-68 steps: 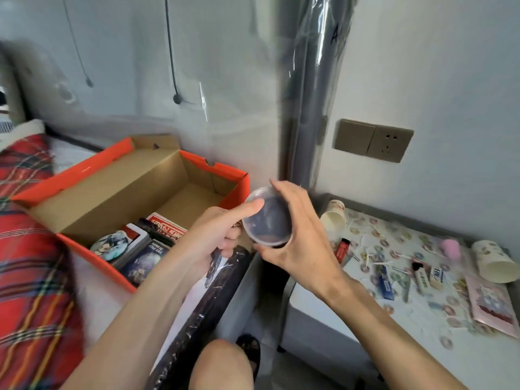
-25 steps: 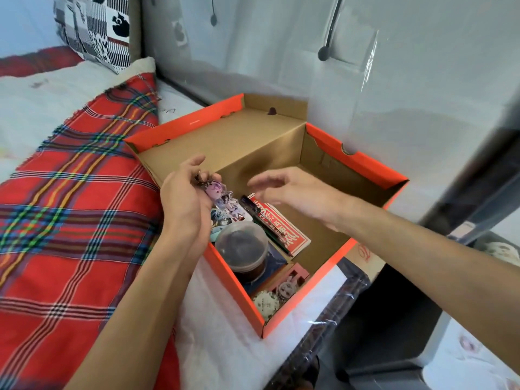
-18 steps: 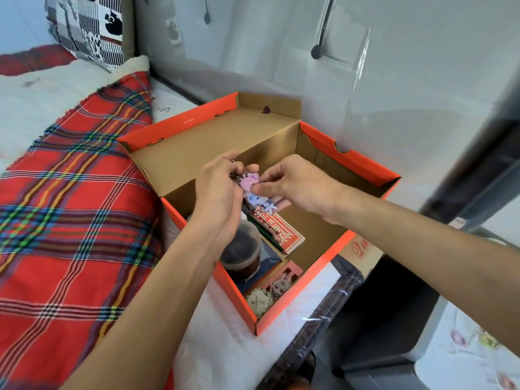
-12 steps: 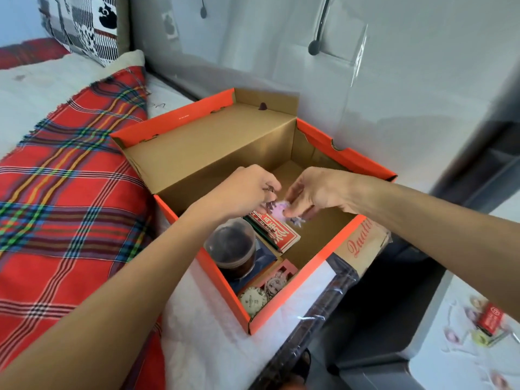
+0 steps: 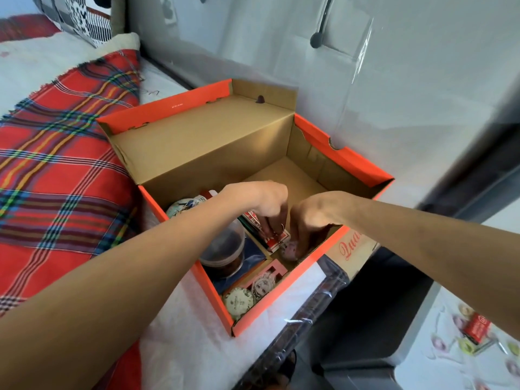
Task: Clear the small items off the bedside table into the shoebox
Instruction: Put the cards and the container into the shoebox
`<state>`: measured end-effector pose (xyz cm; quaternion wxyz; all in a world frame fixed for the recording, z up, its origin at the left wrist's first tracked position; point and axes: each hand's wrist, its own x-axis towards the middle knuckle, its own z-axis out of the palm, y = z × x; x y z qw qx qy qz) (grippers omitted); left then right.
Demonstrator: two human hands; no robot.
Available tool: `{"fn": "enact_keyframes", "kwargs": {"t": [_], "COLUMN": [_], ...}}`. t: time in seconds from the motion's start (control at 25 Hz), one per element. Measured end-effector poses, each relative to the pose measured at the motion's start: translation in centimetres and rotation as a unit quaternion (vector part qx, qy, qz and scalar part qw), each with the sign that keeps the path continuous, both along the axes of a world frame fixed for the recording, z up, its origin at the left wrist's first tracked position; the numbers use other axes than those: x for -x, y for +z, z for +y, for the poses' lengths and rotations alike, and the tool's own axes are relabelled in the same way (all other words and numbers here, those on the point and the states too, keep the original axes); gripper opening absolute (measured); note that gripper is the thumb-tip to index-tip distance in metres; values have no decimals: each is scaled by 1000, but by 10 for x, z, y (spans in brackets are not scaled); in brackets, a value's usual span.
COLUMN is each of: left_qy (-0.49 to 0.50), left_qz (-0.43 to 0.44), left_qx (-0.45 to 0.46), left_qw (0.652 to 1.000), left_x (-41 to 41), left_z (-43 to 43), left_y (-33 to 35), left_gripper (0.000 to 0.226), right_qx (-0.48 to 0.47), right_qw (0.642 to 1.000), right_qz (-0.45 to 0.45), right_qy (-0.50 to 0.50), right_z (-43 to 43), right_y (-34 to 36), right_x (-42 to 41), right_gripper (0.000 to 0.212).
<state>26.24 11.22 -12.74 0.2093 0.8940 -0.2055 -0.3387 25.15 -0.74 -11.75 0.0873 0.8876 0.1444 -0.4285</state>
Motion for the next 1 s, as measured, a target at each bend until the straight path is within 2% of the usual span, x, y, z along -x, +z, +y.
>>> {"fn": "enact_keyframes", "kwargs": {"t": [0.28, 0.44, 0.72, 0.8, 0.88, 1.0], "left_qy": [11, 34, 8, 8, 15, 28], "left_qz": [-39, -2, -28, -20, -16, -39], "left_qx": [-2, 30, 9, 16, 24, 37], "left_qw": [999, 999, 1000, 1000, 999, 998], "left_x": [-4, -2, -4, -6, -6, -1], "left_z": [-9, -10, -16, -15, -14, -9], "left_y": [-11, -8, -10, -10, -7, 6], "left_gripper": [12, 11, 10, 10, 15, 23], "right_qx": [33, 38, 86, 87, 45, -102], "right_qw": [999, 999, 991, 989, 987, 961], "right_qz": [-4, -22, -43, -81, -141, -256], "right_qy": [17, 31, 88, 92, 63, -21], "right_z": [-5, -13, -13, -15, -24, -41], "right_y": [-6, 2, 4, 10, 18, 32], "right_x": [-2, -8, -5, -3, -4, 6], "right_gripper": [40, 37, 33, 30, 24, 19]}}
